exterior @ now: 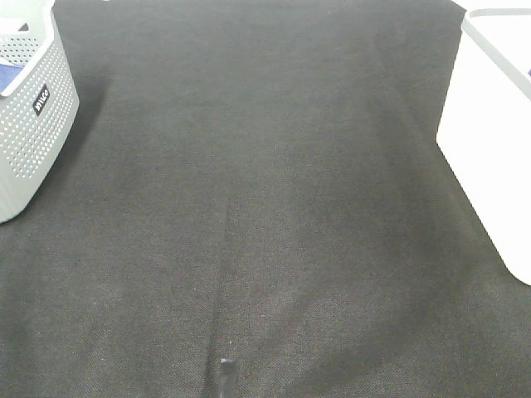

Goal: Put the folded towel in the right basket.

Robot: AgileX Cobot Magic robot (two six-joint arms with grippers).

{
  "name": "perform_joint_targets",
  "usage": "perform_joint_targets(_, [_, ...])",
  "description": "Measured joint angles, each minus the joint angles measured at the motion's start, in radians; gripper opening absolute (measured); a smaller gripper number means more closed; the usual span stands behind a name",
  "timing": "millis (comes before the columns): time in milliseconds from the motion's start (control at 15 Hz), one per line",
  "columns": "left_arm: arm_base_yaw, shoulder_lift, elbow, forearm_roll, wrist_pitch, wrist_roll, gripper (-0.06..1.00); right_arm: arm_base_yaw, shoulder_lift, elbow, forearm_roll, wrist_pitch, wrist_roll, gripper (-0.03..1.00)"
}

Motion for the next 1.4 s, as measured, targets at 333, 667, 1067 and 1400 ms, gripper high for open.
perform_joint_targets(333, [0.0, 0.0, 0.0, 0.0, 0.0, 0.0, 0.99, 0.0, -0.013, 0.002, 0.049, -0.006, -0.02, 0.96])
perform_joint_targets(667, [0.0, 0.0, 0.0, 0.0, 0.0, 0.0, 0.99, 0.161, -0.131, 0.002, -0.028, -0.002, -0.011, 0.97])
perform_joint_targets(1067, [0.0, 0.0, 0.0, 0.0, 0.0, 0.0, 0.99, 0.256, -0.516, 0.363, -0.065, -0.01, 0.042, 0.97])
perform_joint_targets(1400, [0.0, 0.0, 0.0, 0.0, 0.0, 0.0, 0.99, 0.256, -1.302, 1.078, -0.06, -0.146, 0.02, 0.96])
